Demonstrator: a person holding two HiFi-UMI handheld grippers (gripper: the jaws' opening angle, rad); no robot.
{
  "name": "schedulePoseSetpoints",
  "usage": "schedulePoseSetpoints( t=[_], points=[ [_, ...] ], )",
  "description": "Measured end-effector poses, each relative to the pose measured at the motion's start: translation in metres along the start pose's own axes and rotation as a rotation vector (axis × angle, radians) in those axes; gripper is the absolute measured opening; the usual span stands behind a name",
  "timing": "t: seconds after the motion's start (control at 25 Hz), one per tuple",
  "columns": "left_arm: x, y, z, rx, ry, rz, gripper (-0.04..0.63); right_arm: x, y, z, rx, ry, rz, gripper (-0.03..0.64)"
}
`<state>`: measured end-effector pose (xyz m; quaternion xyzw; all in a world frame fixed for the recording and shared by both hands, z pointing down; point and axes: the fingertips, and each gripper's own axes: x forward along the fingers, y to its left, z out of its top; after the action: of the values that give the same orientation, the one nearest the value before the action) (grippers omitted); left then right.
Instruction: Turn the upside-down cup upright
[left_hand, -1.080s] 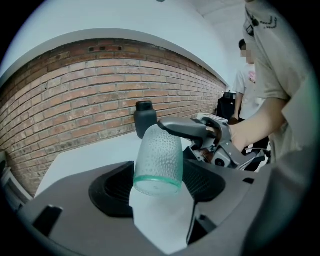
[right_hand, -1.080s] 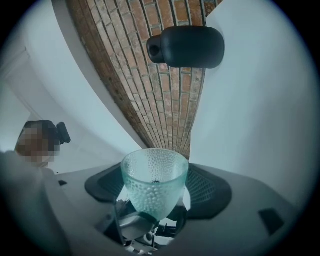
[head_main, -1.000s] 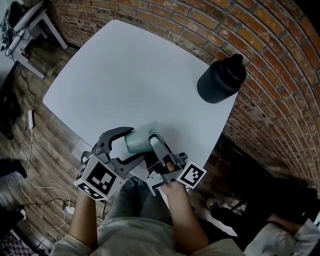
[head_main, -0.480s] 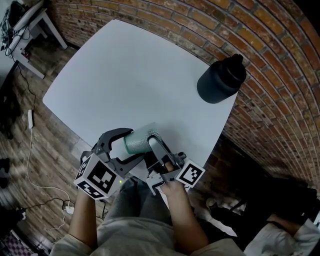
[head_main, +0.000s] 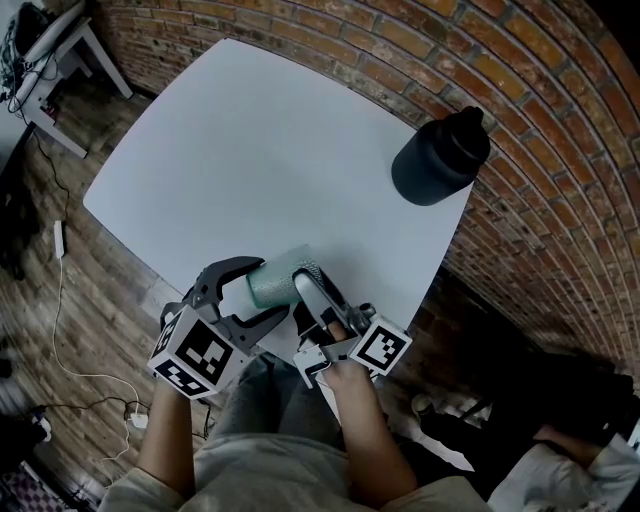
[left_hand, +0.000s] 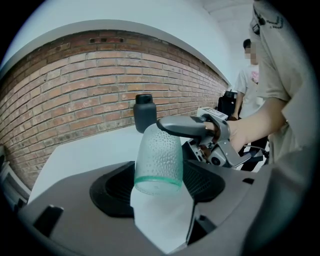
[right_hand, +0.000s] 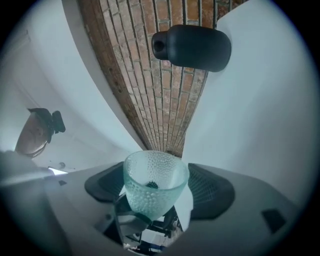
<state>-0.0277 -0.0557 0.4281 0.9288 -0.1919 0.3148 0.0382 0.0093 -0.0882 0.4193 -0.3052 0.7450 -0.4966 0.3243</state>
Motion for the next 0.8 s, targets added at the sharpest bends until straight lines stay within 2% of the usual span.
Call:
schedulePoseSetpoints(
  t=[0.24,0.8],
  points=[
    [-0.0001,0.0001,0.0009,-0.010,0.001,-0.005,0.301,-0.0004,0.0005,0.0025,-0.029,0.005,-0.022,0.377],
    [0.0013,-0.0041,0.0060,-0.027,-0.024,-0.010,0.299,-0.0063,-0.0004,0.0076,0.009,-0.036,-0.021,0.379]
  ],
)
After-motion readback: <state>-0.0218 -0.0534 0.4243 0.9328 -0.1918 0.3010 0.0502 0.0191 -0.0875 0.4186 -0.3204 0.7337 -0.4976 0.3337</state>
